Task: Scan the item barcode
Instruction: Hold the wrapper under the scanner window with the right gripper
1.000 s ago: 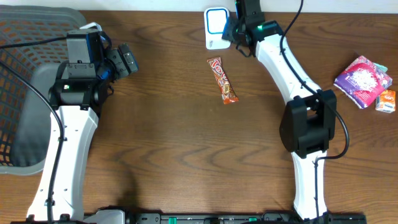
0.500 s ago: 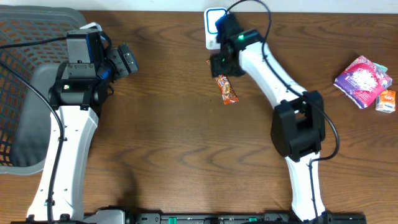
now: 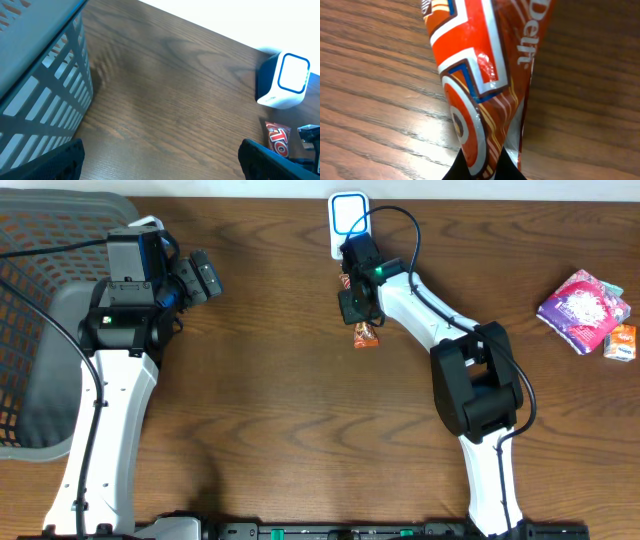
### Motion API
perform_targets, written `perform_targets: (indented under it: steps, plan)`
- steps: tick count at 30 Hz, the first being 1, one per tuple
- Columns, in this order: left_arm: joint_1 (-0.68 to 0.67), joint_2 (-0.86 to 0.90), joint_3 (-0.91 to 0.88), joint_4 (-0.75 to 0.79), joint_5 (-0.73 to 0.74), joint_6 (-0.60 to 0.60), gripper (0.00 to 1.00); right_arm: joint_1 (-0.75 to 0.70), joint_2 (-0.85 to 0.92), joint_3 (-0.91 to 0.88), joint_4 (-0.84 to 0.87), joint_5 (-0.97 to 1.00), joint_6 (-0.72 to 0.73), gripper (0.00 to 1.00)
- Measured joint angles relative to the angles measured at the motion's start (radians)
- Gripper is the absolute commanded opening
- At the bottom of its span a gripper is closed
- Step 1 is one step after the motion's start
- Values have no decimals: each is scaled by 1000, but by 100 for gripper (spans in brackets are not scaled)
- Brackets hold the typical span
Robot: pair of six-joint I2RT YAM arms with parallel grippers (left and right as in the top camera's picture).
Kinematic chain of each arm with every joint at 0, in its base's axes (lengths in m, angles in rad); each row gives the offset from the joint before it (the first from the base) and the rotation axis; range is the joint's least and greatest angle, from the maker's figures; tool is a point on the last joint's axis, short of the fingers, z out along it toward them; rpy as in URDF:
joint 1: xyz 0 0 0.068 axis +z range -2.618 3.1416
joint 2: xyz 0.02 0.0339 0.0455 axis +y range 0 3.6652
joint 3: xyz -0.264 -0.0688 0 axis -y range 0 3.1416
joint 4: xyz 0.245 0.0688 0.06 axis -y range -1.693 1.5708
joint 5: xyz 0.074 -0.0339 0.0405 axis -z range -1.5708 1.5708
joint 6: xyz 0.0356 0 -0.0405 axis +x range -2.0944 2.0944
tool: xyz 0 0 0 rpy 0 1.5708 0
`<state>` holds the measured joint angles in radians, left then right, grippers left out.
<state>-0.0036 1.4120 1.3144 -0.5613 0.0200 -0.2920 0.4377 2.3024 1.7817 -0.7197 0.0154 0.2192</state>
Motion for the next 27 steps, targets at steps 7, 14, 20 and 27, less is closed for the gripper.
perform_targets:
  steps: [7,14,20,27]
  plan:
    - [0,0,0,0,0,0,98,-8,0,215,73,-19,28,1]
    - [0,0,0,0,0,0,98,-51,-8,351,266,-21,100,1]
    - [0,0,0,0,0,0,98,-85,7,351,373,-5,127,1]
    - [0,0,0,0,0,0,98,-86,81,351,417,0,148,1]
